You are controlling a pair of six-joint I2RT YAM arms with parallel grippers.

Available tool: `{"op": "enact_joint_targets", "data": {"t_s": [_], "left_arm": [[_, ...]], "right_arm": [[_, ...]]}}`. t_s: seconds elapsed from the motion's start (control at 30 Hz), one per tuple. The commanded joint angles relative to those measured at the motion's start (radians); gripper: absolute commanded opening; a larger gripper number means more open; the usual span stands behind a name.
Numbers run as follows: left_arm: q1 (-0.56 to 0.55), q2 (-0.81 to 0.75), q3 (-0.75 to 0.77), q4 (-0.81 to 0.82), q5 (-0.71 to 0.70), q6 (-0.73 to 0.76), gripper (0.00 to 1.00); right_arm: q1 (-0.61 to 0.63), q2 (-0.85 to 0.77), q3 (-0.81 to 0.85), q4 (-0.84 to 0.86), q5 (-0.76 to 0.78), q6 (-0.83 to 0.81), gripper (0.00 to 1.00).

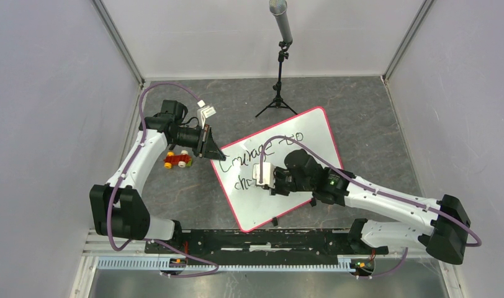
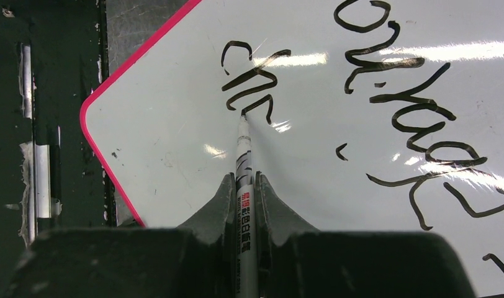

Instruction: Write a sentence on the whiteboard

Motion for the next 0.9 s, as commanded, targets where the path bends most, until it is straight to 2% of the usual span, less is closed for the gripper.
{"op": "enact_joint_targets", "data": {"t_s": [0.0, 0.37, 0.87], "left_arm": [[-0.011, 0.001, -0.001, 0.029, -0.045, 0.000, 0.02], [-0.012, 0.002, 0.002, 0.029, -0.046, -0.001, 0.02], [-0.014, 0.007, 0.004, 0.028, -0.046, 0.002, 0.02]], "right_arm": [[-0.008, -0.015, 0.007, -0.017, 0.042, -0.011, 0.00], [-0.059, 0.005, 0.068, -0.009, 0.061, 0.003, 0.00], [-0.057, -0.015, 0.014, -0.065, -0.003, -0.006, 0.00]]}}
